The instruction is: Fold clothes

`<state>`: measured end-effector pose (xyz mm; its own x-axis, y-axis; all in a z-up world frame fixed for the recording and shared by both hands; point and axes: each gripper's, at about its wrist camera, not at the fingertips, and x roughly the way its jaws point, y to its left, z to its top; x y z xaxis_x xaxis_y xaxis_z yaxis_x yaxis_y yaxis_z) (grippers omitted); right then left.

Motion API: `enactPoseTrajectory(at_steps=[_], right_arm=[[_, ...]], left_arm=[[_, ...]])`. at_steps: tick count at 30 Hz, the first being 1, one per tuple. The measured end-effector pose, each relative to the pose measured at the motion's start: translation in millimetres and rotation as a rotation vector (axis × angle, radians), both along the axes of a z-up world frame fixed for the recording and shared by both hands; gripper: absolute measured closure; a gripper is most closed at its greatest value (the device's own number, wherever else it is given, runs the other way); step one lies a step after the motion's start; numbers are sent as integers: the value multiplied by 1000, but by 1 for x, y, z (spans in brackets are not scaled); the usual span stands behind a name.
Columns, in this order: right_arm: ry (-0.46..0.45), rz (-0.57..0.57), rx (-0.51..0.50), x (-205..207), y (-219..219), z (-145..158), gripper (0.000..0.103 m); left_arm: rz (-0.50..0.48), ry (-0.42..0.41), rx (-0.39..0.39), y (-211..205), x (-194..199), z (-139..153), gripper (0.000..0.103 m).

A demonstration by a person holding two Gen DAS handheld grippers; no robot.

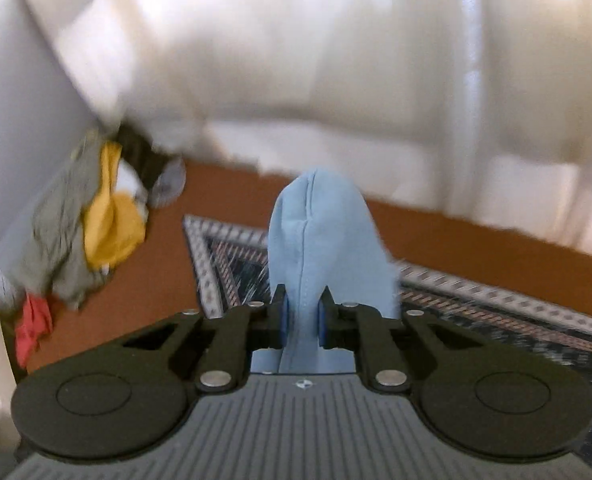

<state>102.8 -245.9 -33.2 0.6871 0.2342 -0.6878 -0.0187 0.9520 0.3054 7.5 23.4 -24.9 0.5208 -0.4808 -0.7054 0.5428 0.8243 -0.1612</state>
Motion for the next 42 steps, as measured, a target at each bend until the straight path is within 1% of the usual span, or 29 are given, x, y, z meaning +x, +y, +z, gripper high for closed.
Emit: enactPoseTrajectory(at_steps=[2,4,7,10,13,15,18,20,22,24,27,30,32,33,35,36,37,38,41,42], right_arm=[[-56,-55,18,-19,-24,22,88],[-116,-107,21,-39,-44,42,88],[-192,-180,0,-68,-71,72,88],[-241,-245,-23,-96,-95,93,88],[-262,-307,-28,-122,-114,99,88],[-269,-343,-32,-138,-124,99,88],[-280,-395,-32,-158,-139,101,88],[-289,-418,-39,-168,-145,105,88],[-298,-442,-45,-178,-151,109,88],[-308,-463,-58,-191,-156,113,88],[-316,-497,-79,-206,-161,115,88],[-312,-540,-87,-221,-171,114,89],[-301,-576,-87,-231,-179,110,89],[-296,-596,-85,-236,-183,108,89],[-283,-637,-77,-247,-192,104,89],[-274,-655,-72,-252,-196,101,89],[-266,-670,-69,-257,-199,98,89],[-258,-679,-69,-260,-201,95,89],[-244,-690,-73,-265,-203,90,89],[-244,-691,-71,-265,-203,90,89]], left_arm=[[26,-11,3,11,5,4,26],[49,-4,17,16,14,1,26],[82,7,37,23,28,-5,26],[116,17,57,31,41,-10,26],[149,28,78,38,55,-16,26],[115,19,84,31,58,-21,22],[52,18,129,13,71,-35,22],[41,63,145,4,84,-46,22],[53,113,110,0,96,-53,21],[79,144,76,-3,107,-57,17],[84,179,14,-9,117,-58,16],[63,215,-86,-4,122,-55,18],[37,243,-179,5,124,-51,18],[38,248,-210,10,125,-48,18],[66,239,-241,19,128,-45,18],[96,234,-234,22,131,-45,18],[140,227,-209,23,136,-46,18],[151,220,-179,18,140,-48,18],[112,197,-75,-11,149,-59,18],[88,180,-28,-24,151,-64,18]])
